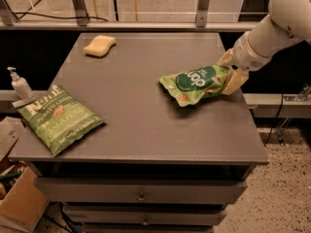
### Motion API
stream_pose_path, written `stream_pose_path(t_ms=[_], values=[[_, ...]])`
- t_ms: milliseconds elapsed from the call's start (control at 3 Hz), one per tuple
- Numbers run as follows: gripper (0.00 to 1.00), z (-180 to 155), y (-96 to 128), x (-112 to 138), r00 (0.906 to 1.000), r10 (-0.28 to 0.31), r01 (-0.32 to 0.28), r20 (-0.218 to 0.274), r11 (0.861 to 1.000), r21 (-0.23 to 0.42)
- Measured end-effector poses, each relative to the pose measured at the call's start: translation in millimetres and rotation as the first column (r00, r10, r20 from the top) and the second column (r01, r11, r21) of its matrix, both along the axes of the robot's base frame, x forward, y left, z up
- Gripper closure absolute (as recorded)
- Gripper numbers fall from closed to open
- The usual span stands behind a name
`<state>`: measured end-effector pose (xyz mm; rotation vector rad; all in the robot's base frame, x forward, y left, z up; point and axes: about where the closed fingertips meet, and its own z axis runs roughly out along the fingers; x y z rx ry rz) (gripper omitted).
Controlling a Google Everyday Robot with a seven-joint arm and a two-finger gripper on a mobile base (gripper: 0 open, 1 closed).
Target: Move green rice chip bag near green jalapeno chip bag
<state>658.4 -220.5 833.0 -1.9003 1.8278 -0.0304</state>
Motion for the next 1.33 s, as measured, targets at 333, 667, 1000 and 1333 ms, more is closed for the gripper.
stream_pose_path(t_ms=[333,667,1000,1333], values=[[1.0,21,12,-5,0.9985,-0.028,0.03,-0.047,0.999,0.04],[1.0,55,30,-17,0.9937,-0.069,0.079,-0.088,0.99,0.116],[1.0,78,52,-31,0.9891,-0.093,0.113,-0.114,0.977,0.181],[1.0,87,78,-45,0.9853,-0.101,0.133,-0.137,0.961,0.244]])
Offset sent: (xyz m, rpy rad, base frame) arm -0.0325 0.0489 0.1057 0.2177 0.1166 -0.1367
